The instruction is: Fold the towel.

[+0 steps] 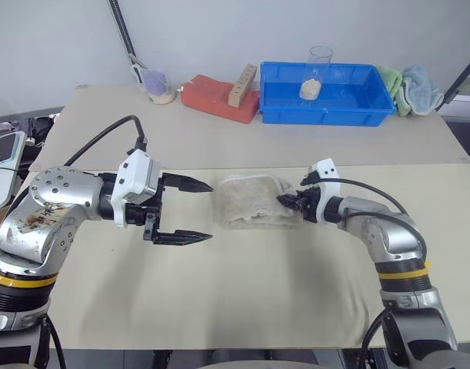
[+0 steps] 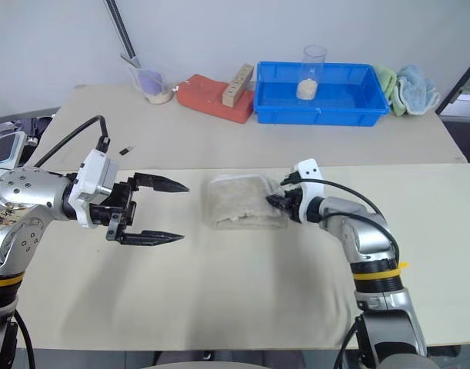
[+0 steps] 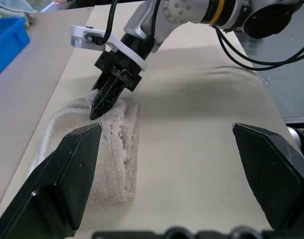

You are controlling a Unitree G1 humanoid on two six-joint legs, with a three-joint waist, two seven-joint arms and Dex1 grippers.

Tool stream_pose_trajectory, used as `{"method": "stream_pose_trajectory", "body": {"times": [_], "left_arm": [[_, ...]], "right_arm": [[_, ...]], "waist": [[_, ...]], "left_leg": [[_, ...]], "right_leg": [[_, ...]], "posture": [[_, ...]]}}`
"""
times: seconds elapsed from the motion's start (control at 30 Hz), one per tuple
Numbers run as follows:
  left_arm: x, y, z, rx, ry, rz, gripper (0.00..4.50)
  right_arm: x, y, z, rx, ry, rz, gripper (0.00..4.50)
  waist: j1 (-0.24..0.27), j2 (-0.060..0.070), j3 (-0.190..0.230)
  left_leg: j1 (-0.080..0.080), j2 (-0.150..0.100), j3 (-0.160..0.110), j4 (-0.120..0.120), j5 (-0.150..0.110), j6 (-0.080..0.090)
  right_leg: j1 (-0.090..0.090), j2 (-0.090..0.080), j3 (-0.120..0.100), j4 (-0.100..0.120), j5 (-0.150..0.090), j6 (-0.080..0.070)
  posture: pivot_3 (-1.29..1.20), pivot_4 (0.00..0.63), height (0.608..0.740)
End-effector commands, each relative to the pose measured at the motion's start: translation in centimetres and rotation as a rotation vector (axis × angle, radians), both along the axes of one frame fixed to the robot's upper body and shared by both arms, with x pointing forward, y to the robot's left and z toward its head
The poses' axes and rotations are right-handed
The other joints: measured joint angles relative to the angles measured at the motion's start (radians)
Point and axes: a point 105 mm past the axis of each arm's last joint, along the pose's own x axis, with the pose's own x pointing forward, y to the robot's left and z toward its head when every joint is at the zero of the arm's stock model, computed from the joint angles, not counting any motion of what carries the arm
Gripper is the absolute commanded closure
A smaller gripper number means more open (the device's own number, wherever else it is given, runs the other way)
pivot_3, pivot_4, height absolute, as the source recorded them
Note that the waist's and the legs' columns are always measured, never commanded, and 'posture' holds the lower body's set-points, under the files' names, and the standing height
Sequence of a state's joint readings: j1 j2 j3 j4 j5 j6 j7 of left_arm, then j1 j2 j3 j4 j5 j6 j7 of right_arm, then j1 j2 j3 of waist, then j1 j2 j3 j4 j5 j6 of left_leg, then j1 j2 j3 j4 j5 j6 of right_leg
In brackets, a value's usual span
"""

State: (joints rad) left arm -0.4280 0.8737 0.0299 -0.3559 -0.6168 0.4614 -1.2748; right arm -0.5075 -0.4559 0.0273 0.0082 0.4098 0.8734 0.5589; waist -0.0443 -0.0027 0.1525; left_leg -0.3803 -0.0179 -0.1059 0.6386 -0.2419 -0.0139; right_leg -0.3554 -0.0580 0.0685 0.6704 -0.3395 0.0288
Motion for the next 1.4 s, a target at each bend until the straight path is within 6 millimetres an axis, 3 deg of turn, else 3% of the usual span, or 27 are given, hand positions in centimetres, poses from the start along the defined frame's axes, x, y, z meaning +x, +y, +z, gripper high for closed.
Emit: {"method": "stream_pose_trajectory", "body": {"times": [0.03,0.17,0.27,0.43,0.53,0.7,0.8,0.93,1.07,1.17,1.4], "left_arm": [[0.2,0.1,1.2,-0.032,-0.046,0.022,0.00],[0.2,0.0,1.6,-0.051,-0.043,0.021,0.00],[0.2,-0.1,1.7,-0.057,-0.048,0.024,0.00],[0.3,-0.2,1.6,-0.059,-0.051,0.030,0.00],[0.3,-0.1,1.5,-0.061,-0.051,0.044,0.00],[1.5,1.4,1.2,-0.054,-0.067,0.157,0.00],[1.9,3.3,0.3,0.015,-0.048,0.249,0.00],[2.7,7.0,-0.9,0.142,-0.057,0.437,0.00],[2.0,11.2,-2.0,0.260,-0.090,0.603,0.00],[0.8,13.2,-2.6,0.286,-0.062,0.648,0.00],[-0.1,14.0,-2.7,0.263,-0.033,0.674,0.00]], "right_arm": [[0.8,-1.5,3.6,-0.032,-0.162,-0.038,4.47],[1.3,-5.9,5.5,-0.094,-0.210,-0.127,4.47],[1.8,-8.7,5.1,-0.118,-0.174,-0.188,4.47],[2.9,-10.9,3.7,-0.128,-0.119,-0.266,4.47],[3.3,-11.1,3.9,-0.150,-0.150,-0.275,3.41],[3.1,-11.2,7.3,-0.116,-0.269,-0.271,1.66],[2.0,-11.2,9.6,-0.141,-0.343,-0.222,0.65],[-0.8,-10.7,11.6,-0.258,-0.413,-0.035,0.65],[-5.7,-10.3,11.3,-0.411,-0.381,0.260,0.65],[-7.9,-10.8,10.8,-0.459,-0.321,0.353,0.65],[-9.1,-12.4,10.1,-0.495,-0.262,0.350,0.65]], "waist": [[0.000,0.000,0.000],[0.007,0.001,0.001],[0.004,0.001,0.001],[-0.009,0.001,0.001],[-0.009,0.002,0.001],[-0.006,0.002,0.001],[-0.004,0.003,0.001],[0.002,0.004,0.002],[0.007,0.004,0.002],[0.005,0.004,0.002],[0.005,0.004,0.002]], "left_leg": [[0.000,0.000,0.000,0.000,0.000,0.000],[-0.001,-0.001,0.000,0.000,0.000,0.000],[-0.001,-0.001,0.001,0.000,0.000,0.000],[0.001,0.000,0.003,0.000,0.000,0.000],[0.000,0.000,0.003,0.000,0.000,0.000],[0.000,0.000,0.002,0.000,0.000,0.000],[0.000,0.000,0.002,0.000,0.000,0.000],[0.000,0.000,0.002,0.000,0.000,0.000],[-0.001,0.001,0.001,-0.002,0.000,0.000],[0.001,0.002,0.002,-0.003,0.000,0.000],[0.003,0.003,0.003,-0.005,0.000,0.000]], "right_leg": [[0.000,0.000,0.000,0.000,0.000,0.000],[0.000,-0.002,0.000,0.000,0.000,0.000],[0.000,-0.001,0.000,-0.001,0.000,0.000],[0.000,0.000,0.001,0.000,0.000,0.000],[0.000,0.000,0.001,0.000,0.000,0.000],[0.000,0.000,0.001,0.000,0.000,0.000],[0.000,0.000,0.001,0.000,0.000,0.000],[-0.001,-0.001,0.001,0.000,0.000,0.000],[0.000,-0.002,0.001,-0.004,0.000,0.000],[0.001,-0.002,0.001,-0.005,0.000,0.000],[0.002,-0.003,0.002,-0.005,0.000,0.000]], "posture": [[0.00,0.150,0.740],[0.00,0.150,0.740],[0.00,0.150,0.740],[0.00,0.150,0.740],[0.00,0.150,0.740],[0.00,0.150,0.740],[0.00,0.150,0.740],[0.00,0.150,0.740],[0.00,0.150,0.740],[0.00,0.150,0.740],[0.00,0.150,0.740]]}}
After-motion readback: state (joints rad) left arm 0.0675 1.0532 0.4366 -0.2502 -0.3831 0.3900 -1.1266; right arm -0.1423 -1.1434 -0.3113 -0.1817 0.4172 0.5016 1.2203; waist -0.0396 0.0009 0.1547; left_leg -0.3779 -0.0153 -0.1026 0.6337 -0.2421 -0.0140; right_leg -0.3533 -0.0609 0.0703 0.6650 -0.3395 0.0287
